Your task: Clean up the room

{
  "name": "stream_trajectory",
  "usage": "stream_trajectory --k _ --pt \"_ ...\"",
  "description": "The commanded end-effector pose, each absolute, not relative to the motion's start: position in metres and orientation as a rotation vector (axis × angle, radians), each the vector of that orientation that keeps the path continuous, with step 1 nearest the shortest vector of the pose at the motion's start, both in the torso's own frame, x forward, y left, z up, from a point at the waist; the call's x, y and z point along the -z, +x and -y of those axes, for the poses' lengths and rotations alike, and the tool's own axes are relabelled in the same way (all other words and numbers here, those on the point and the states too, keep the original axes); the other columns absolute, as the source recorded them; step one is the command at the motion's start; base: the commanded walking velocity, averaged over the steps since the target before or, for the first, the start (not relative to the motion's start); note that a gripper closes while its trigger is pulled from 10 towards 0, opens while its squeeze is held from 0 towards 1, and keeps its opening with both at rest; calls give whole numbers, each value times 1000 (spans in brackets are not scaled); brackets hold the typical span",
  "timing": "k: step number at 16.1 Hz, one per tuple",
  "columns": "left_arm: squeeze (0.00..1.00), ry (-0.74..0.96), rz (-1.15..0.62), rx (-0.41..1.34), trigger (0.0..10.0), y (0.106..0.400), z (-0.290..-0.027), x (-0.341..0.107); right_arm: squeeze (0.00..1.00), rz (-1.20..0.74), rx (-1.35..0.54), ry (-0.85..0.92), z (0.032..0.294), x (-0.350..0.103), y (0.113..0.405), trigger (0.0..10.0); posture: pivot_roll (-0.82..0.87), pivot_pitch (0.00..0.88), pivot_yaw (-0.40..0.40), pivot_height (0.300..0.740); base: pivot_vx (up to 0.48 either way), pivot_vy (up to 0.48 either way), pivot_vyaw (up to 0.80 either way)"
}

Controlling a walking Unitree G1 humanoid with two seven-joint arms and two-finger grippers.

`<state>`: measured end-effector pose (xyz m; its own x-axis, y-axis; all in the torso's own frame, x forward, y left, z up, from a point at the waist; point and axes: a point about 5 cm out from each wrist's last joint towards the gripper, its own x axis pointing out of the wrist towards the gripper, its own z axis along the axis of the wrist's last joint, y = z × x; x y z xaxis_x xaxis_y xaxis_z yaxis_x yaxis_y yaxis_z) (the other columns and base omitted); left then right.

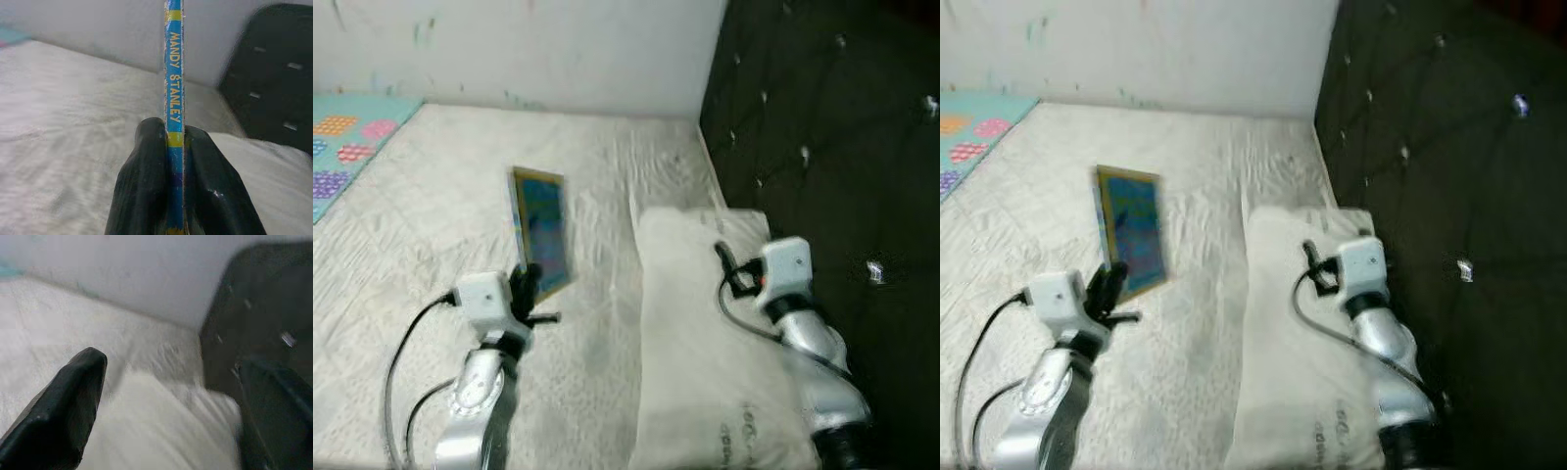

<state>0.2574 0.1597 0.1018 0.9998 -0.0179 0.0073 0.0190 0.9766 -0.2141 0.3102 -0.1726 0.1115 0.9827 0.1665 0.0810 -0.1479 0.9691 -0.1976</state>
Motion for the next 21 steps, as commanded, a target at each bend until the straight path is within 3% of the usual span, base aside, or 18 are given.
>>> stream_trajectory --k 1,21 --pt "0 -209 15 -60 10000 254 -176 -104 0 82 -177 -190 166 -108 309 10000 -114 0 0 740 0 0 0" --pt "0 -254 -17 -93 10000 252 -178 -101 0 55 -217 -179 161 -104 311 10000 -100 0 -14 740 0 0 0"
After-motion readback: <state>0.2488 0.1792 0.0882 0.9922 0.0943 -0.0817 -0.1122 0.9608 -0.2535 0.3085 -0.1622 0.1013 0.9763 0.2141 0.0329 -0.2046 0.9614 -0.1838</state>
